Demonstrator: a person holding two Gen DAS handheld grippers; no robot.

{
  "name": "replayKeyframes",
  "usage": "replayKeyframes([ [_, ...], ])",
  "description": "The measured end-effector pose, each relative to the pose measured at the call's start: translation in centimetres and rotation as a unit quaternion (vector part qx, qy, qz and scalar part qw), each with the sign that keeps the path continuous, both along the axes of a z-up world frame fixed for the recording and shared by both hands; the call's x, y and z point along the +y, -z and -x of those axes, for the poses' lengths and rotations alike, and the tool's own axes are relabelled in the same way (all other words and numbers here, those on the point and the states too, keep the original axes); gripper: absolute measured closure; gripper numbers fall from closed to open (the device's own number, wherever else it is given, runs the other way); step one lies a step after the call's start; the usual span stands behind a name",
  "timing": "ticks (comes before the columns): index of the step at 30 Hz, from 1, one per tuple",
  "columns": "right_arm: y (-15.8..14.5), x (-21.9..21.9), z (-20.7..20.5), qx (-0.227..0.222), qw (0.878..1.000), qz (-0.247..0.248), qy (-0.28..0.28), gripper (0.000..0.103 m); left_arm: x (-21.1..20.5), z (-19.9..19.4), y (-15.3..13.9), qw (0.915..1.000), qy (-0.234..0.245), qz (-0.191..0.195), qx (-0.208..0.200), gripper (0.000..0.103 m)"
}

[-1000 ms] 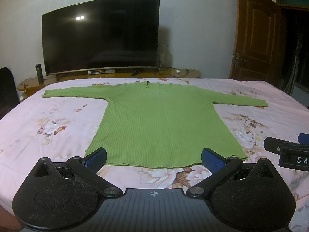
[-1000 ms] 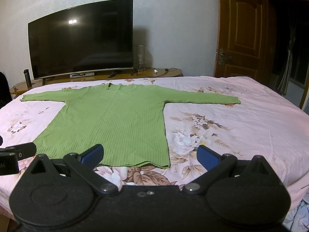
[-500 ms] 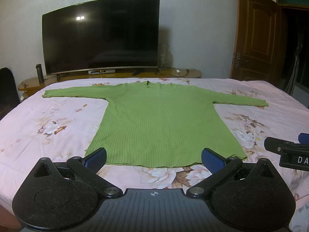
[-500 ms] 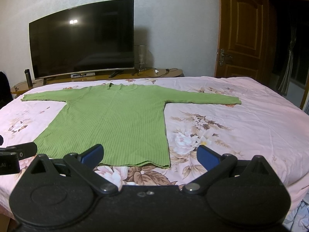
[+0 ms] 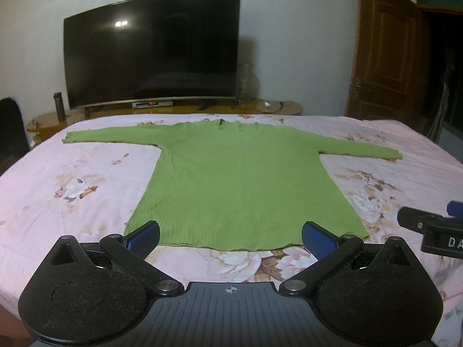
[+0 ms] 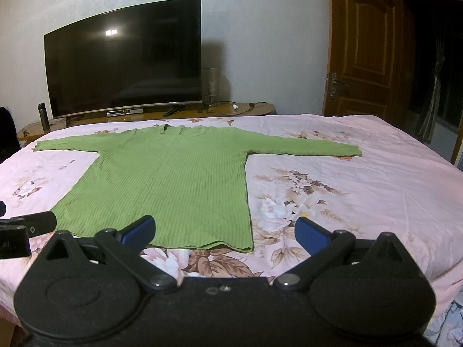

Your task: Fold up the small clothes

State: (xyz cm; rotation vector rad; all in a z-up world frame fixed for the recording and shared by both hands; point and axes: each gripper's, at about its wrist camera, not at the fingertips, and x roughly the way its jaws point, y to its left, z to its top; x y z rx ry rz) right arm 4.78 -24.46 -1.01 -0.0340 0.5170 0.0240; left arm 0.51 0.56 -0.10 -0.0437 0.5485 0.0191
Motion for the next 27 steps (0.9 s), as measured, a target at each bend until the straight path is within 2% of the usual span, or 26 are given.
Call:
replayKeyframes([
  [2,-0.1,-0.6,-0.3,-0.001,1.000,-0.006,-0.003,0.001,0.5,-0.6,-0.2,1.0000,0.001,0.008,-0.004,0.000],
  [4,-0.4,-1.4,-0.9,-0.008,1.000,-0.017,-0.004,0.001,0.7,-1.9,-0.3,0.9994,-0.030,-0.016,0.004,0.000],
  [6,-0.6,-2.7,-1.7,-0.022,0.999,-0.035,-0.004,0.001,1.0,-3.7,-0.3,0.9994,-0.021,-0.022,0.018,0.000],
  [10,-1.3,-6.2,-4.7,-0.047,0.995,-0.083,0.020,0.002,1.0,-7.6,-0.9,0.9994,-0.016,-0.030,-0.002,0.000],
  [12,-1.5,-7.6,-6.7,-0.053,0.994,-0.093,0.036,0.003,1.1,-10.1,-1.0,0.9993,-0.028,-0.018,-0.016,0.000],
  [16,-2.3,-10.9,-11.3,-0.075,0.988,-0.118,0.073,0.004,1.4,-16.6,-0.1,0.9990,-0.039,0.007,-0.020,0.000],
  [20,-3.1,-14.0,-16.4,-0.093,0.982,-0.123,0.108,0.008,1.2,-23.3,1.1,0.9988,-0.006,0.043,0.020,0.000],
  [21,-3.2,-14.8,-17.9,-0.094,0.980,-0.125,0.119,0.011,1.1,-25.0,1.4,0.9986,-0.007,0.040,0.035,0.000],
  [22,-3.2,-15.7,-19.3,-0.090,0.979,-0.133,0.128,0.027,0.9,-26.1,1.6,0.9986,-0.010,0.034,0.040,0.000],
  [23,-3.1,-16.5,-20.5,-0.085,0.977,-0.141,0.134,0.059,0.9,-27.3,2.0,0.9987,-0.012,0.028,0.041,0.000],
  [24,-3.0,-17.4,-22.0,-0.078,0.976,-0.143,0.145,0.066,1.0,-28.5,2.4,0.9987,-0.014,0.022,0.044,0.000],
  [25,-2.8,-18.3,-23.3,-0.077,0.974,-0.142,0.156,0.060,1.1,-29.8,3.0,0.9982,-0.018,0.017,0.055,0.000],
  [27,-1.9,-20.3,-25.7,-0.078,0.971,-0.146,0.175,0.058,1.9,-32.2,4.1,0.9968,-0.016,0.031,0.072,0.000],
])
